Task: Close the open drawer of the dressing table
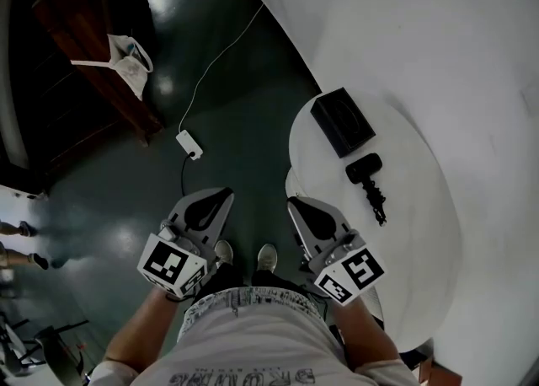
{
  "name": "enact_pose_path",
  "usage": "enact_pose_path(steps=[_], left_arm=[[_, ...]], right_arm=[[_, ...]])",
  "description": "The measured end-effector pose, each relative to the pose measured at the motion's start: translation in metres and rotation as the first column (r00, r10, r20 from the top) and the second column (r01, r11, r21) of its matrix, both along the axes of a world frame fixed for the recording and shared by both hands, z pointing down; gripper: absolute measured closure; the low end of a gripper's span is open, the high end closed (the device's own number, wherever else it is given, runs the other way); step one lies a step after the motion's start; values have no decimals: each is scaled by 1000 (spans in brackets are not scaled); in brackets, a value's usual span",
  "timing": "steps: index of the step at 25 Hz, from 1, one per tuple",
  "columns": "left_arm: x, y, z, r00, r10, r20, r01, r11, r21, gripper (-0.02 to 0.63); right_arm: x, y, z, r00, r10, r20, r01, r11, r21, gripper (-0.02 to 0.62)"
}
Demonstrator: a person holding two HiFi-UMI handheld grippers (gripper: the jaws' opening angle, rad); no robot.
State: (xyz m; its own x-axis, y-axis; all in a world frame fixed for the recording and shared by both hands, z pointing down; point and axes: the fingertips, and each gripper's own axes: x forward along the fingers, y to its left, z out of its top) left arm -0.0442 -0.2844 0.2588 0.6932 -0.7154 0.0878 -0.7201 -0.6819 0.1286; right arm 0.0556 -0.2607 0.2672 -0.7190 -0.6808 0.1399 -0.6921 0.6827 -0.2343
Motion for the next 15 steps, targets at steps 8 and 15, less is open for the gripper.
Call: enact_pose_path(steps=[8, 15], left_arm=[[-31, -13, -9, 998, 56, -13, -55, 998, 23, 581], [-50, -18, -12, 996, 84, -31, -83, 996, 34, 581]], right_arm=[[-31, -8, -11, 998, 64, -2, -63, 998, 15, 589], [-53, -9, -14, 996, 91, -1, -91, 996, 18, 589]])
